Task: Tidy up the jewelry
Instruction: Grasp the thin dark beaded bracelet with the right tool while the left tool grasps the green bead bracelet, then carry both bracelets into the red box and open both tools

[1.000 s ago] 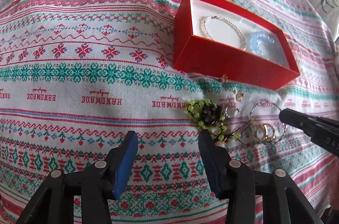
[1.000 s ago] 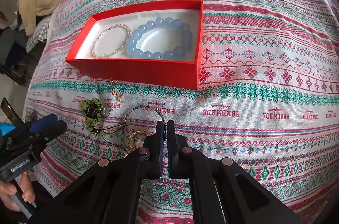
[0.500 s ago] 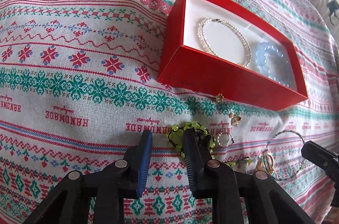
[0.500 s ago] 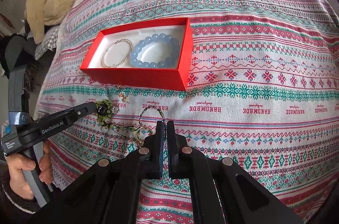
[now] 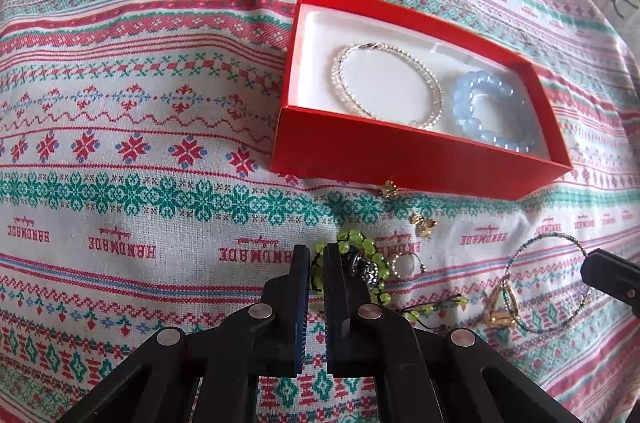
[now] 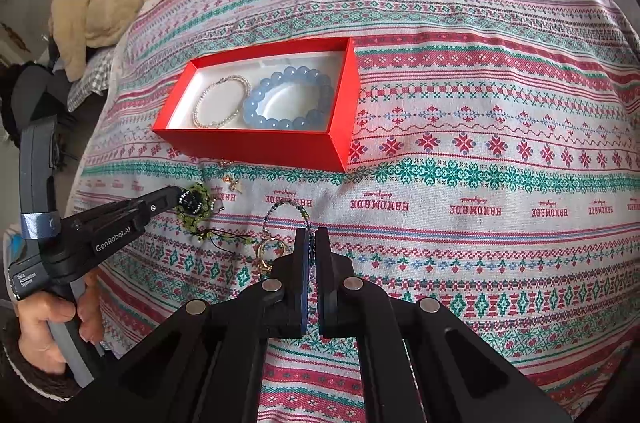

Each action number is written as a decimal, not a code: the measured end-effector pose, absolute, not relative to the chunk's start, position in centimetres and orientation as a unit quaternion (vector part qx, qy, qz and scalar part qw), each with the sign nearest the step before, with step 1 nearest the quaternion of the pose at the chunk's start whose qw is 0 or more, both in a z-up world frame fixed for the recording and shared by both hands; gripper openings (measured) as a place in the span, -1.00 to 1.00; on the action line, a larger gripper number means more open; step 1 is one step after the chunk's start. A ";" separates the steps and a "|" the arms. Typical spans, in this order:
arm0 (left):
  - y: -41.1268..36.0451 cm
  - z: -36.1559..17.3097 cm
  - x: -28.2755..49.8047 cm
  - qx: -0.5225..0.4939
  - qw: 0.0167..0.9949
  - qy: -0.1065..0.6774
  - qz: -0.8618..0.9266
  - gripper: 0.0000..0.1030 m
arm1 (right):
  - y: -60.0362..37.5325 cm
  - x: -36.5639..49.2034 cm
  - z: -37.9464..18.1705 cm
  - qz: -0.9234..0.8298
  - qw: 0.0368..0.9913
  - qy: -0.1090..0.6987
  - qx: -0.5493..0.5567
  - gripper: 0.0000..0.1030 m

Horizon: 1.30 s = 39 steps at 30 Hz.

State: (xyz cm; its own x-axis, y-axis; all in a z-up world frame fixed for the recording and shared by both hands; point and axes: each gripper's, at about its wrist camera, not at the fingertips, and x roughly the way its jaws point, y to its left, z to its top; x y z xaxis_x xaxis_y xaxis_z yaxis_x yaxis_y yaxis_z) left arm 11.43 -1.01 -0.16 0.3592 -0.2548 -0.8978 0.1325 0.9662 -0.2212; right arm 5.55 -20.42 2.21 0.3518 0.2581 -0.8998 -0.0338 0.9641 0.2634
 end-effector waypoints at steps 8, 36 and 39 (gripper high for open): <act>-1.6 2.9 10.0 -0.052 0.842 0.517 -0.146 -0.98 | -20.0 4.6 4.4 0.104 0.830 0.540 0.096 -0.96; -3.9 12.0 11.2 -0.099 0.885 0.402 -0.214 -0.98 | -22.4 6.6 9.2 0.107 0.859 0.476 0.155 -0.95; -4.5 11.9 12.4 -0.123 0.880 0.400 -0.226 -0.98 | -22.7 7.3 9.4 0.107 0.861 0.471 0.163 -0.95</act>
